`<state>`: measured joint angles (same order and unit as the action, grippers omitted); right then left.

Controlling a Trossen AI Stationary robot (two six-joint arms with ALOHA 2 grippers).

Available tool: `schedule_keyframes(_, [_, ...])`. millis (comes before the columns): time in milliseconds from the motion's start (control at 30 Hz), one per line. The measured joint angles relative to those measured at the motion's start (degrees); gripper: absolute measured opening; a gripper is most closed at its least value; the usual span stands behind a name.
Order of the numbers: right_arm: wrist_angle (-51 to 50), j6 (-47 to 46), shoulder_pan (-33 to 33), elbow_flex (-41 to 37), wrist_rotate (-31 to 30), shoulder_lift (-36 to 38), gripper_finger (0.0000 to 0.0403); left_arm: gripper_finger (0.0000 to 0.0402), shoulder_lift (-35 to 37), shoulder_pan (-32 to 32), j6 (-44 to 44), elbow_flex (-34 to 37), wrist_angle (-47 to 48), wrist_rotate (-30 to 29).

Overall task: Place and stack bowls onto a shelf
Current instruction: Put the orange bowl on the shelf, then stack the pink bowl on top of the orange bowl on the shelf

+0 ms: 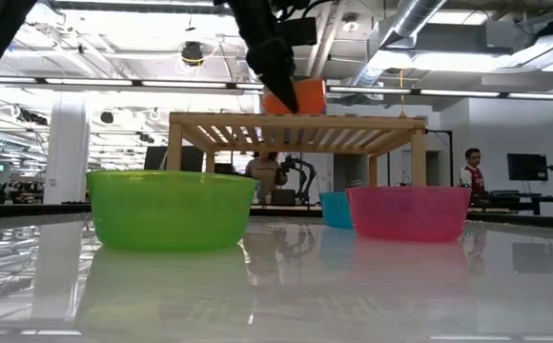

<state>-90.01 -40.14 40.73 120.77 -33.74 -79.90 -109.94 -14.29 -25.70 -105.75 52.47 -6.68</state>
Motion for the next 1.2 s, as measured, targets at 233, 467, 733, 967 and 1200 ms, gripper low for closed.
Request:
schedule_keyframes(233, [0.0,-0.3,0.0,0.0,0.0,0.0,0.0068,0.0,-0.6,0.0,-0.4,-0.1,-1.4,-0.4])
schedule_keyframes(467, [0.0,-0.4,0.0,0.0,0.1,0.0,0.0068,0.0005,-0.6,0.1,-1.2,-2.7,1.4,-0.1])
schedule_keyframes(733, [0.0,-0.5,0.0,0.0,0.2,0.0,0.0068,0.0079,-0.5,0.1,-2.9,-4.1,1.3,-0.2])
schedule_keyframes(967, [0.0,-0.9,0.0,0.0,0.2,0.0,0.0068,0.0136,-0.5,0.3,-5.0,-4.0,-3.7,-2.2])
schedule_keyframes(1200, [0.0,-1.5,0.0,0.0,0.2,-0.1,0.0069,0.0149,1.2,3.1,-10.1,-5.3,-6.7,-13.8])
